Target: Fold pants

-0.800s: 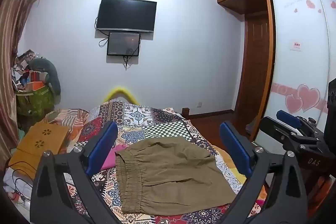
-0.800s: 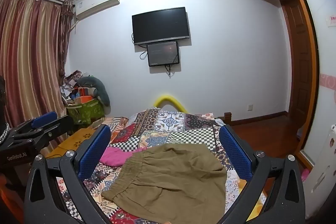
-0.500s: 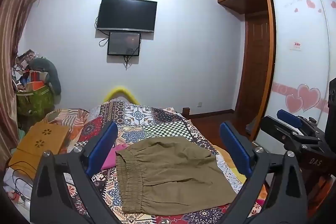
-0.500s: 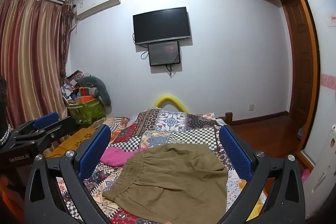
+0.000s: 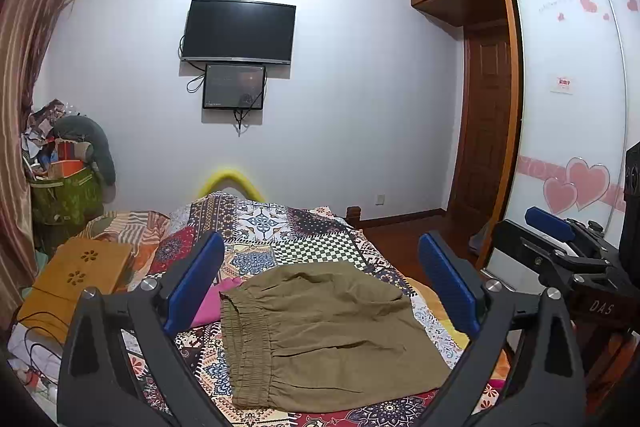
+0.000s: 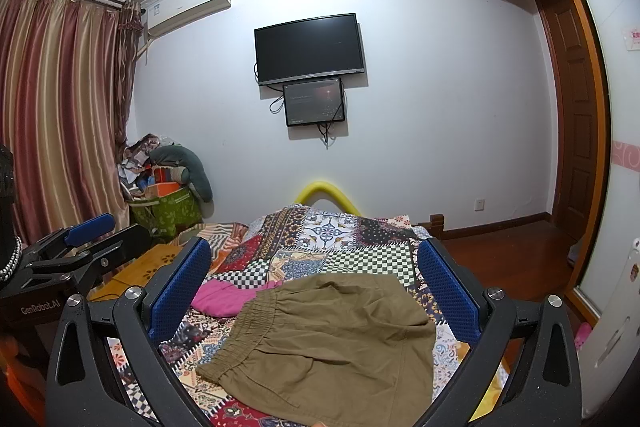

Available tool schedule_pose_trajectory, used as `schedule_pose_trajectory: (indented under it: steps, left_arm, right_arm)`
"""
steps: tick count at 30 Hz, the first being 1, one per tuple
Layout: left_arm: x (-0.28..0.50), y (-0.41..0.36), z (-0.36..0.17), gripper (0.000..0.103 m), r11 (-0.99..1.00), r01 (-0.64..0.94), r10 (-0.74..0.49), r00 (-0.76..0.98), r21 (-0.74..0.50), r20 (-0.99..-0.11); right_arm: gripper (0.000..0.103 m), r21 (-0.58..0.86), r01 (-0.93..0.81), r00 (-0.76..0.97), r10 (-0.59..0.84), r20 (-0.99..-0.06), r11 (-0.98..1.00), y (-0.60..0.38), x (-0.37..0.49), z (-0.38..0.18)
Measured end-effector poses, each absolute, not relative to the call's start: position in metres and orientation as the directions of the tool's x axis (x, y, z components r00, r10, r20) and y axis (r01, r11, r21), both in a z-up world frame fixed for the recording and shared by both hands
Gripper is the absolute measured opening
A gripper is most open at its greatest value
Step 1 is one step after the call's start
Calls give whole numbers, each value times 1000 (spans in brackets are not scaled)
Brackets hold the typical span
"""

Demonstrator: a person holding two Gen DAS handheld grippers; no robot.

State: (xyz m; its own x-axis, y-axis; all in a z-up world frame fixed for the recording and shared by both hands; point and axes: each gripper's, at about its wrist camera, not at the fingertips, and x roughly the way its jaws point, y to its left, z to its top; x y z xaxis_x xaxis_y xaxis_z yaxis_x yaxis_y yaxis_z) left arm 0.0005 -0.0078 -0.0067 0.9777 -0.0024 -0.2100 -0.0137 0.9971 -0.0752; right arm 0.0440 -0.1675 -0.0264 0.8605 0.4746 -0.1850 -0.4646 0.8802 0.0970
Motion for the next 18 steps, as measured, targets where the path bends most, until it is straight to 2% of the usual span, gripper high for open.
schedule_pose_trajectory:
  steps: [18]
  left_arm:
    - [1,-9,-4,99,997,-14,-2,978,-76,-210]
  right_arm:
    - [103,96,-452,864,462,-198,887,-168,43,-27]
